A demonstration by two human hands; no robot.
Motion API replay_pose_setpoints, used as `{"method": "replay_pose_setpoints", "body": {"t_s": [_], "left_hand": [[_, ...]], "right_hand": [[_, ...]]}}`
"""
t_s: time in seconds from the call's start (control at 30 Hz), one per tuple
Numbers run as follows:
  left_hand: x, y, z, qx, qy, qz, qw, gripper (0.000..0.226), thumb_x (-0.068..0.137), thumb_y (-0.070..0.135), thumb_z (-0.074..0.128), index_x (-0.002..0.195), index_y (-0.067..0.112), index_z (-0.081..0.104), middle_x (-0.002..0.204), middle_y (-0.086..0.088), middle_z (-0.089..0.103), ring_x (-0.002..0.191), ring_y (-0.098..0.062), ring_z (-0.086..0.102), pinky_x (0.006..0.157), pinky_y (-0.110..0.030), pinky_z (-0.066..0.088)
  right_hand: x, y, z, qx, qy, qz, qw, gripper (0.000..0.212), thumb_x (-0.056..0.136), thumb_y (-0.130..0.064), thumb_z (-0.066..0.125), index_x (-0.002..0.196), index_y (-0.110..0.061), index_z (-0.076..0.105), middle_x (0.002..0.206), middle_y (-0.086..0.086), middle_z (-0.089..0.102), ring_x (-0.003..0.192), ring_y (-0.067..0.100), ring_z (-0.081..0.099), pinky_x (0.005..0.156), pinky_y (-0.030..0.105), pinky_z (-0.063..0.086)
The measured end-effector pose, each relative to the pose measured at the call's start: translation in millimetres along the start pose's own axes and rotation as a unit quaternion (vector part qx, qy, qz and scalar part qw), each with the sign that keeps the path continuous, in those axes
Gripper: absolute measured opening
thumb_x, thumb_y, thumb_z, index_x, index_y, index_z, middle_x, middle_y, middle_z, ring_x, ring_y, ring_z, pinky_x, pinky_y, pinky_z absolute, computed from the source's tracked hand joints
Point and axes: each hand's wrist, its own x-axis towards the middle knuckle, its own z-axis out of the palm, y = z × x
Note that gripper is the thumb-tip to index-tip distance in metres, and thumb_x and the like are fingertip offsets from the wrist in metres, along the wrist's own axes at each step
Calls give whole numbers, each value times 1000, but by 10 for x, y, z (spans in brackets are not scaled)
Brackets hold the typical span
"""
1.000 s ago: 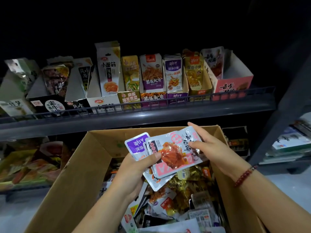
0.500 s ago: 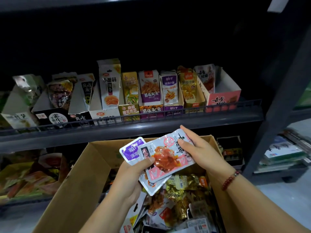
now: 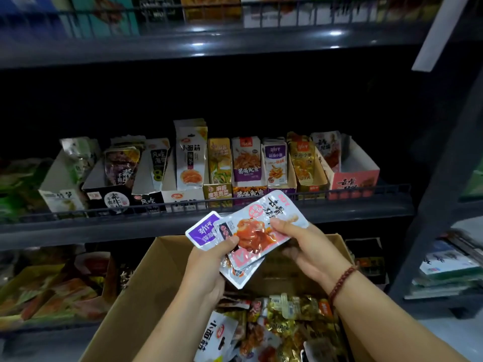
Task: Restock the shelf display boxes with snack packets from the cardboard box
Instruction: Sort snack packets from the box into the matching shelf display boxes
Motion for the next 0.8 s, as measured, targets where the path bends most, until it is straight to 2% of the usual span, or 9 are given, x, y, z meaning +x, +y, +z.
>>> {"method": "replay_pose_setpoints", "body": {"t_s": [0.07,0.23,0.33,0.43,0.53,0.63,0.73,0.8], "left_hand": [[60,67,-8,10,0,8,1000,24,85,-5,64,107,7,63,99,-15,73,84,-31,71,78,-45,57],[215,217,-37,26,-18,17,999,20,89,-1,62,109,5,63,95,-14,74,81,-29,70,80,-44,56],[299,287,-101,39,-22,25,999,18,89,-3,60,104,6,64,92,-14,74,82,-30,70,80,-44,55],[377,349,-172,43,-3,57,997,19,87,-5,63,100,8,66,91,-11,75,83,-29,71,77,-42,56],[424,408,-240,40,9,78,996,19,85,-5,65,98,9,66,89,-10,76,80,-27,72,73,-40,57],[470,435,-313,54,20,92,994,22,84,0,69,104,11,66,92,-10,76,84,-29,72,76,-42,57],[474,465,-330,80,18,108,991,26,83,4,72,107,11,65,93,-9,76,82,-27,73,72,-39,57],[437,463,-295,106,5,108,988,23,84,4,71,104,13,65,89,-6,76,80,-24,73,69,-35,56]], "right_hand": [[86,-7,89,-8,13,-8,1000,32,74,-4,74,104,-11,64,92,8,75,84,22,69,96,47,48],[313,-143,248,-31,44,-40,998,29,80,1,70,105,-13,63,91,7,74,83,22,69,91,44,52],[413,-230,322,-50,22,-54,997,32,80,1,69,105,-16,63,91,6,75,81,20,69,91,43,52],[522,-313,414,-72,1,-62,995,37,79,1,70,111,-15,62,98,8,73,88,23,69,96,46,49],[639,-403,547,-100,-27,-76,992,42,78,1,70,116,-13,60,103,9,72,93,24,69,85,38,56],[715,-461,666,-118,-44,-82,989,40,78,2,71,115,-10,60,99,8,73,84,18,71,70,28,58],[756,-525,694,-137,-55,-91,985,38,77,3,71,112,-9,61,96,5,73,81,14,71,67,25,57],[757,-617,651,-154,-62,-106,980,41,75,5,71,112,-9,61,100,7,72,87,16,71,70,25,57]]}}
